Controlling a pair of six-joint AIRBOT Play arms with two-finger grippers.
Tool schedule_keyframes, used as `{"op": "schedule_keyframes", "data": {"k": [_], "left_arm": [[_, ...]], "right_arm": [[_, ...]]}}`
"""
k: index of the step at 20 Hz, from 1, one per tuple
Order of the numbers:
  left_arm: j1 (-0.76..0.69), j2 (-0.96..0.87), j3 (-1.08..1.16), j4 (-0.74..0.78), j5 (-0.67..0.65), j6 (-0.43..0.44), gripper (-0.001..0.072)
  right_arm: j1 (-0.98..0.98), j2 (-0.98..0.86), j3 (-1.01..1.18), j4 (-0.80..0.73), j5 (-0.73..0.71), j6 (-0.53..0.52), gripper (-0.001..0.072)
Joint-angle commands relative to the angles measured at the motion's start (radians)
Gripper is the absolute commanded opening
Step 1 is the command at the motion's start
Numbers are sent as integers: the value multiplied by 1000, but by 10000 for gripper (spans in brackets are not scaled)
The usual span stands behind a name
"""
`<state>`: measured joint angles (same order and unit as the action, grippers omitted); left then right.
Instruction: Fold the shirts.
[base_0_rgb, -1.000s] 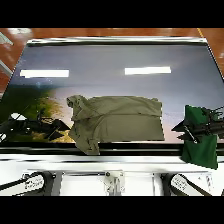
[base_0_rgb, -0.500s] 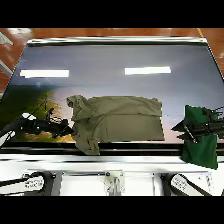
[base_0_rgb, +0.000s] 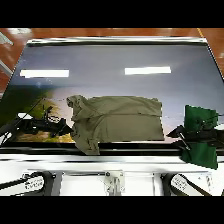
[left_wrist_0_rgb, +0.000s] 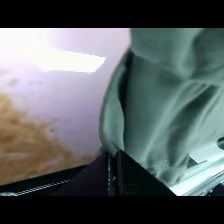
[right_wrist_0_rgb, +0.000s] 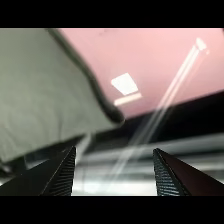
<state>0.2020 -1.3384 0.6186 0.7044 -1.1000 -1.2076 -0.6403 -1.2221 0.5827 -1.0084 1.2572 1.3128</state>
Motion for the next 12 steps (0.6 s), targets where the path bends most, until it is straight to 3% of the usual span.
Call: {"op": "schedule_keyframes", "data": {"k": [1,5,9,12], "left_arm": [[4,50,0,-2,-17,3,45],[4,86,0,-2,-20,3,45],[4,97,0,-3,-21,3,45],[4,109,1,-3,-30,3,45]], "right_arm": [[0,-1,-85,84,-140,-34,603],[18,-1,-89,146,-169,-40,603],[174,-1,-89,154,-268,-4,600],[257,-1,-88,196,-298,10,280]]}}
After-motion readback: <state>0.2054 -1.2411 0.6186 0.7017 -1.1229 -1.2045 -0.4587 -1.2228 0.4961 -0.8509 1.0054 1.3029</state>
